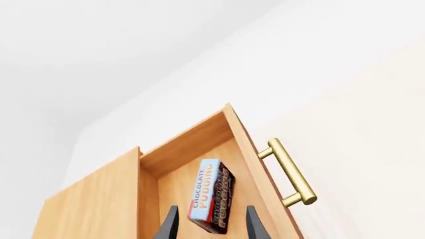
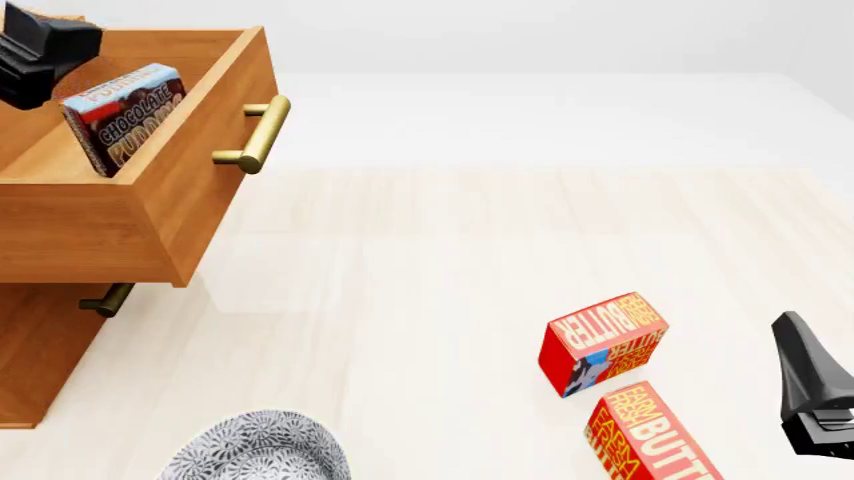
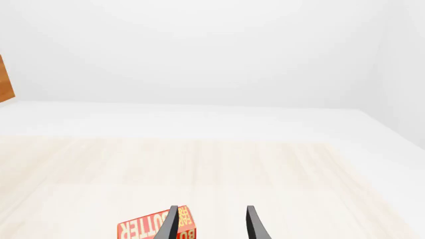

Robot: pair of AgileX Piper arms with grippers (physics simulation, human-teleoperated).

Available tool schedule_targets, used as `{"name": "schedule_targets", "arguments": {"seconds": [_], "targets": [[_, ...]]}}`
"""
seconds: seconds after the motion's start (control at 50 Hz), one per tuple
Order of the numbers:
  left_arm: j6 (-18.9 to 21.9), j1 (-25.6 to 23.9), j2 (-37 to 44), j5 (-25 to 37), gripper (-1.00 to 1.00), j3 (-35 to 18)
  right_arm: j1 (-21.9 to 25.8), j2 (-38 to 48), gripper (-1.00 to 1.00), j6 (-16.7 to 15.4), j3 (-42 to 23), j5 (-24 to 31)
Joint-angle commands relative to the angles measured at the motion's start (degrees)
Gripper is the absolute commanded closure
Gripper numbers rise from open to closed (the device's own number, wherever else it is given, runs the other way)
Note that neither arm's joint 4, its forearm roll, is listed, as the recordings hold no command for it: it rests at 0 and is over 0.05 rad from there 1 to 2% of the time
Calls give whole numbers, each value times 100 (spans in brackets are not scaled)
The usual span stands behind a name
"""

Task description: Put the chocolate pudding in the top drawer of the cabinet and close it.

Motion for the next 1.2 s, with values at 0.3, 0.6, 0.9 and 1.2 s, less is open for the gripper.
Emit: {"name": "schedule_targets", "arguments": {"seconds": [0.3, 0.6, 0.9, 1.2], "targets": [[-71, -454, -485, 180, -100, 207, -6, -3, -100, 20, -1, 13], [-106, -944, -412, 108, -100, 390, -5, -4, -100, 23, -1, 13], [-100, -1407, -335, -28, -100, 565, -5, -3, -100, 24, -1, 14], [-113, -2038, -20, -326, -100, 761, -4, -3, -100, 21, -1, 14]]}}
